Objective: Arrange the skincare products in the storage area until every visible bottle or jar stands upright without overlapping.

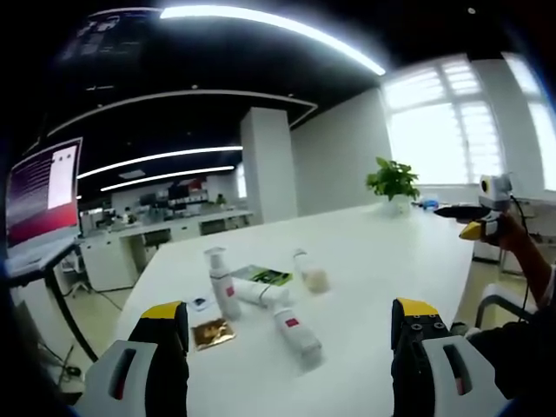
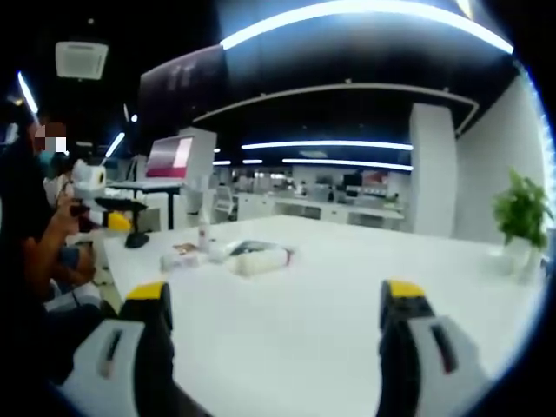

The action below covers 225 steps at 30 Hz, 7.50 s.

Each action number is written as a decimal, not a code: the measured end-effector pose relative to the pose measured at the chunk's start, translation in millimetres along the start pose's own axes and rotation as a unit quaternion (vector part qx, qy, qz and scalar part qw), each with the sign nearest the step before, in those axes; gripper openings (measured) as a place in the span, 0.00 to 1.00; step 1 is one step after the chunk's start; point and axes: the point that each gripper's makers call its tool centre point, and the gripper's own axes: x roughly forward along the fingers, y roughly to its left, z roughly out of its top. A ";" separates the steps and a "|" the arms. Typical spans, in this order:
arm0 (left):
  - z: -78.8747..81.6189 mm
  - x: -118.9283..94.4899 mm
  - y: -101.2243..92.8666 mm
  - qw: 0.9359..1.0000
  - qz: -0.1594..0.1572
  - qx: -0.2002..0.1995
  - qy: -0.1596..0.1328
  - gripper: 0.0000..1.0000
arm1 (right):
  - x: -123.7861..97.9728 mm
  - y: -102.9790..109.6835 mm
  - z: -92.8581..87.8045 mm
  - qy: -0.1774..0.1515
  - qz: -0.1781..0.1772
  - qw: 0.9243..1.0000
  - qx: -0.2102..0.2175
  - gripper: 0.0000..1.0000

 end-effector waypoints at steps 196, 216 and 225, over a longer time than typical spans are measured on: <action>-4.1 7.2 11.0 0.999 -0.026 -0.022 -0.015 0.99 | 157.2 13.8 7.2 0.175 0.086 0.979 0.065 0.91; -5.3 0.8 18.6 0.999 -0.022 -0.030 -0.016 0.99 | 201.5 20.1 -7.3 0.223 0.093 0.969 0.050 0.91; -5.0 -1.7 21.3 0.999 -0.023 -0.028 -0.018 0.99 | 209.5 29.4 -13.1 0.237 0.097 0.965 0.061 0.91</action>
